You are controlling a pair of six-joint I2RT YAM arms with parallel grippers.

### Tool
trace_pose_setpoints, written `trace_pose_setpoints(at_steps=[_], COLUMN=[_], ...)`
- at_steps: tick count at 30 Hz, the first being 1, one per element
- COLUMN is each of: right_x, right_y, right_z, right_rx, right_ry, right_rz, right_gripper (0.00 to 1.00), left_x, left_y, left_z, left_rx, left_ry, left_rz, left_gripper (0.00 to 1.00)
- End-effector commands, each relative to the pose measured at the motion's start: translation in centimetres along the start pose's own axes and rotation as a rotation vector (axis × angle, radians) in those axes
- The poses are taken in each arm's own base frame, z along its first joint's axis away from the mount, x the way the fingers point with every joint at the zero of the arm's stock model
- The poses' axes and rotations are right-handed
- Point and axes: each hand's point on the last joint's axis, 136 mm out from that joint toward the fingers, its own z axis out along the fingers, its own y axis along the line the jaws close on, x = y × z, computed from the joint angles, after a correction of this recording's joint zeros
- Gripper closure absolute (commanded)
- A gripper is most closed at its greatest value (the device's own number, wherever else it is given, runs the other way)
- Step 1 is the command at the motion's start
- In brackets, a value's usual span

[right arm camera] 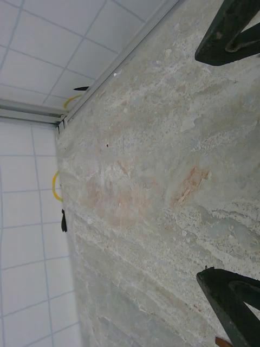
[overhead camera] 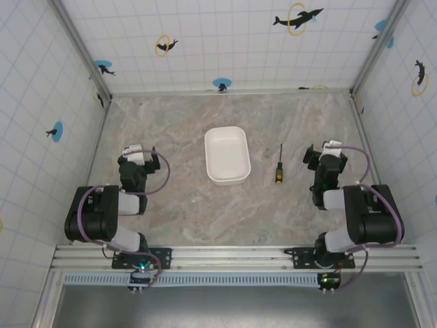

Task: Put the screwdriver in the bin

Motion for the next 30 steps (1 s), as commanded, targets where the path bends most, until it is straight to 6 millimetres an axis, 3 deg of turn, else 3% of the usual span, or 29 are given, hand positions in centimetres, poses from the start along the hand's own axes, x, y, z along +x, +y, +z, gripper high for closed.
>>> trace_pose_setpoints(at_steps=[1,13,20,23,30], right_x=[-1.7,-2.0,-4.3,-5.0,-4.5], right_y=[0.1,0.1,-0.7,-0.4,3.0], right_z=[0.5,0.2,-1.1,-1.3,-2.9], right_rx=[0.003,0.0,0.033,0.023,-0.135], right_ry=[-0.045,-0.054,-0.057,0.026,0.291], right_rz=[0.02,0.021,0.036,0.055,0.119], right_gripper=[0.02,0.02,0.02,0.0,0.0], left_x=[-1.3,-1.2,-2.2,-3.1,-5.7], left_y=[-0.3,-0.4,-1.3,-1.6,-7.8], left_z=[0.4,0.4,0.5,0.7,-1.2], left_rx=[0.014,0.018,0.065,0.087,0.404], left_ry=[-0.043,-0.039,-0.024,0.049,0.107], left_rz=[0.013,0.011,0.037,0.011,-0.041], left_gripper=[0.02,0.02,0.02,0.02,0.02])
